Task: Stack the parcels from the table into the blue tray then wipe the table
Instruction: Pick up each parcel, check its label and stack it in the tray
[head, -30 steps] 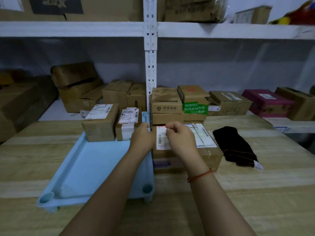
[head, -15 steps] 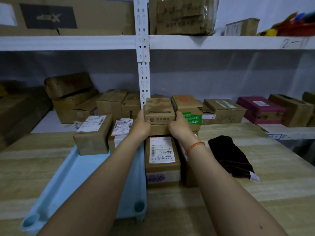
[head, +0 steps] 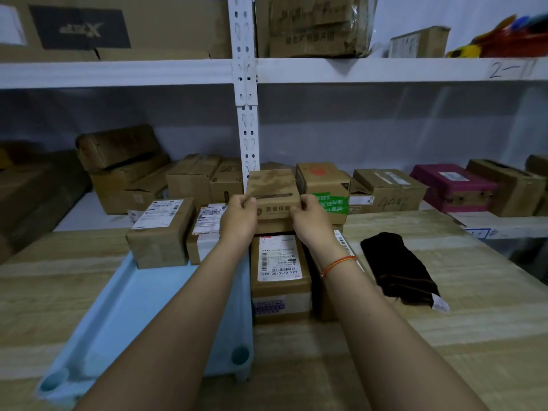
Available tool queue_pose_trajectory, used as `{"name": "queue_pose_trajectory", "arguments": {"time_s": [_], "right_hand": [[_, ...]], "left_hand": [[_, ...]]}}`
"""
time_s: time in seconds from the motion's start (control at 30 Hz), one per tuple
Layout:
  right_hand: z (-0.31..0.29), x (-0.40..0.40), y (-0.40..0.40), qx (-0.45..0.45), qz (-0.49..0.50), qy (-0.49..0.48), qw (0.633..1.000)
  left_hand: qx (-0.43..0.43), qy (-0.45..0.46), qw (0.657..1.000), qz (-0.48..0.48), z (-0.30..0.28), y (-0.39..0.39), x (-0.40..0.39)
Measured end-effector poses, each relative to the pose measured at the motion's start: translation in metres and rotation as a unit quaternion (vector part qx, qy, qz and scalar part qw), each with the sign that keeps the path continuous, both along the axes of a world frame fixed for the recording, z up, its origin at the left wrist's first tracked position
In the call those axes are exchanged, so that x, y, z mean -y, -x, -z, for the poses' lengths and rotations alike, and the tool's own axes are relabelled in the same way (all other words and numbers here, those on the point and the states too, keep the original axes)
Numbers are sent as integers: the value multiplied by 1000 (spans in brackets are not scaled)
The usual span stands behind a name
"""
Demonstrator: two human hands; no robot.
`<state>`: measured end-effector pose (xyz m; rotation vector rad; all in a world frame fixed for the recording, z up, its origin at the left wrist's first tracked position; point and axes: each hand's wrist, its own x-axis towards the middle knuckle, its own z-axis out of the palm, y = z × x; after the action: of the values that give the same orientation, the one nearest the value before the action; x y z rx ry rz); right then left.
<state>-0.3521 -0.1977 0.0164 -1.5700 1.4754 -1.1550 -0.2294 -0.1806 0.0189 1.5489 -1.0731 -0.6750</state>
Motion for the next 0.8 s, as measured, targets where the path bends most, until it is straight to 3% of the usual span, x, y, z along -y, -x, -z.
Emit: {"name": "queue_pose_trajectory", "arguments": {"time_s": [0.17,0.33,0.57,0.8], "right_hand": [[2,-26,-5,98,45,53,993],[12,-51,-12,199,58,28,978],[23,-85,-27,250,9,-19,968],[31,-112,-35,296,-9,-3,955]], "left_hand": [[-151,63,981,-101,1,-3,-23],[-292,94,948,-83,3,-5,-65],[-294,111,948,-53,12,-17,-111],[-211,82,972,-67,15,-28,-138]]}}
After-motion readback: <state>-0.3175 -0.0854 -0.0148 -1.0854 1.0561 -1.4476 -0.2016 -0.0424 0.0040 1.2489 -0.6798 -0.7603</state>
